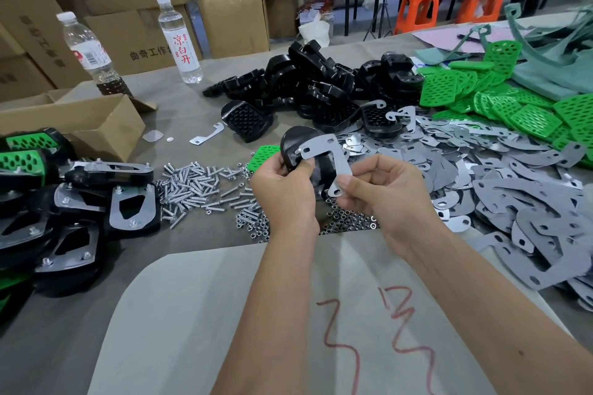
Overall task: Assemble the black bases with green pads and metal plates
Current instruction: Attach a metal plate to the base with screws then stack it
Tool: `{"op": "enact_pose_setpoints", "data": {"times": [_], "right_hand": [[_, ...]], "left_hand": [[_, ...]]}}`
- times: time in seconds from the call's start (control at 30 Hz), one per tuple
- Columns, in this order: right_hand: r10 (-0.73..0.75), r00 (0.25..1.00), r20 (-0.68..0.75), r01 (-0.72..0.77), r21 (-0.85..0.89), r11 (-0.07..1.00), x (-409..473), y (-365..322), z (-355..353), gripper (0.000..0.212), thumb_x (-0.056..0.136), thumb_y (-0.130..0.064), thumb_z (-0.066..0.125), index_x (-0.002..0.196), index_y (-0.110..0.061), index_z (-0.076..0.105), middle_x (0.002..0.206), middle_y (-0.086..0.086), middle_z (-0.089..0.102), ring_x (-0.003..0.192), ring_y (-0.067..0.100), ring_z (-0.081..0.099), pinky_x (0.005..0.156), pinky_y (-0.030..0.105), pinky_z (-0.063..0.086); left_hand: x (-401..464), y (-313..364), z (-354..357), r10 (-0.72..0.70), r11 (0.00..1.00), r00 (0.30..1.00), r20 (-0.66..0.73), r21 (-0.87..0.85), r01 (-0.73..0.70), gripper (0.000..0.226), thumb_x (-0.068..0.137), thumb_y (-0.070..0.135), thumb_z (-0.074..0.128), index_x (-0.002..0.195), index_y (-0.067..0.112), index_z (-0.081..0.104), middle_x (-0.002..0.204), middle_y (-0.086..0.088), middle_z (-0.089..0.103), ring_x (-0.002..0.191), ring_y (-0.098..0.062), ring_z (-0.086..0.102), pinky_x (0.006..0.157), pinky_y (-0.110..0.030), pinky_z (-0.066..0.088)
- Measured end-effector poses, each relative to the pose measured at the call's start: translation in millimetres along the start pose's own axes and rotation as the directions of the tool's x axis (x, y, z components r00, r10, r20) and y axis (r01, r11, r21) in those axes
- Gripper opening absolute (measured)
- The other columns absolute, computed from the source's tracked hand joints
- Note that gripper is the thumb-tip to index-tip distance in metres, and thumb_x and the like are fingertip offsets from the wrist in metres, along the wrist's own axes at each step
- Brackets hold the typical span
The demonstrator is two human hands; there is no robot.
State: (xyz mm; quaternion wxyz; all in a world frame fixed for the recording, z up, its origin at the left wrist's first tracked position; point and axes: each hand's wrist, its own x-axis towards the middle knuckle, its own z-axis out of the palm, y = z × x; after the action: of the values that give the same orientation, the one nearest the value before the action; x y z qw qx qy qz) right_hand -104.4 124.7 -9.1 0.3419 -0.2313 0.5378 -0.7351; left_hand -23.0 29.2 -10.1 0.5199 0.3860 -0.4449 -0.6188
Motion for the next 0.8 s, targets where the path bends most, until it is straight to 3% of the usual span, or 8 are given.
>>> {"op": "enact_pose_setpoints", "data": {"times": [0.17, 0.37, 0.5, 0.63, 0.8], "right_hand": [[-0.057, 0.998, 0.039, 0.057, 0.012, 0.998, 0.2, 0.0, 2.4, 0.019, 0.084, 0.006, 0.077, 0.098, 0.005, 0.064, 0.083, 0.028, 0.066, 0.057, 0.021, 0.068, 0.061, 0.028, 0.060], [-0.075, 0.995, 0.064, 0.074, 0.019, 0.997, 0.9, 1.8, 1.6, 0.016, 0.084, 0.004, 0.078, 0.094, 0.002, 0.066, 0.078, 0.021, 0.070, 0.058, 0.021, 0.069, 0.061, 0.028, 0.060], [-0.076, 0.991, 0.114, 0.079, -0.028, 0.996, -1.2, 3.9, 2.8, 0.013, 0.083, 0.004, 0.079, 0.089, 0.000, 0.067, 0.071, 0.016, 0.070, 0.058, 0.020, 0.068, 0.059, 0.027, 0.060], [-0.058, 0.994, 0.094, 0.065, -0.068, 0.996, -0.5, 5.4, 4.3, 0.018, 0.084, 0.005, 0.078, 0.094, 0.010, 0.064, 0.069, 0.015, 0.068, 0.058, 0.019, 0.066, 0.057, 0.028, 0.059], [-0.037, 0.996, 0.083, 0.042, -0.061, 0.997, -1.2, 6.1, 5.7, 0.014, 0.085, 0.005, 0.078, 0.087, 0.003, 0.064, 0.068, 0.015, 0.067, 0.058, 0.019, 0.064, 0.057, 0.029, 0.059]], "left_hand": [[-2.3, 5.8, -0.5, -0.016, 1.000, 1.000, 0.000, -0.008, 0.016, 0.030, 0.087, -0.012, 0.069, 0.079, 0.016, 0.073, 0.079, 0.000, 0.077, 0.080, -0.022, 0.071, 0.090, -0.050, 0.062], [-2.7, 7.2, -1.8, -0.049, 0.999, 0.999, -0.020, 0.011, 0.049, 0.030, 0.088, -0.010, 0.069, 0.077, 0.018, 0.070, 0.083, -0.007, 0.075, 0.083, -0.028, 0.069, 0.093, -0.062, 0.057], [-2.4, 6.3, -1.9, -0.054, 0.998, 0.998, -0.019, 0.038, 0.055, 0.026, 0.089, -0.007, 0.068, 0.083, 0.018, 0.070, 0.081, -0.001, 0.075, 0.079, -0.023, 0.068, 0.091, -0.057, 0.059], [-1.6, 5.2, -1.7, -0.023, 0.997, 0.999, -0.027, 0.072, 0.025, 0.023, 0.088, -0.006, 0.069, 0.084, 0.017, 0.069, 0.079, -0.002, 0.074, 0.075, -0.021, 0.067, 0.085, -0.049, 0.060], [-1.2, 1.2, -2.1, 0.009, 0.995, 0.999, -0.031, 0.096, -0.006, 0.024, 0.087, -0.005, 0.070, 0.084, 0.019, 0.068, 0.075, 0.002, 0.072, 0.071, -0.018, 0.065, 0.075, -0.040, 0.058]]}}
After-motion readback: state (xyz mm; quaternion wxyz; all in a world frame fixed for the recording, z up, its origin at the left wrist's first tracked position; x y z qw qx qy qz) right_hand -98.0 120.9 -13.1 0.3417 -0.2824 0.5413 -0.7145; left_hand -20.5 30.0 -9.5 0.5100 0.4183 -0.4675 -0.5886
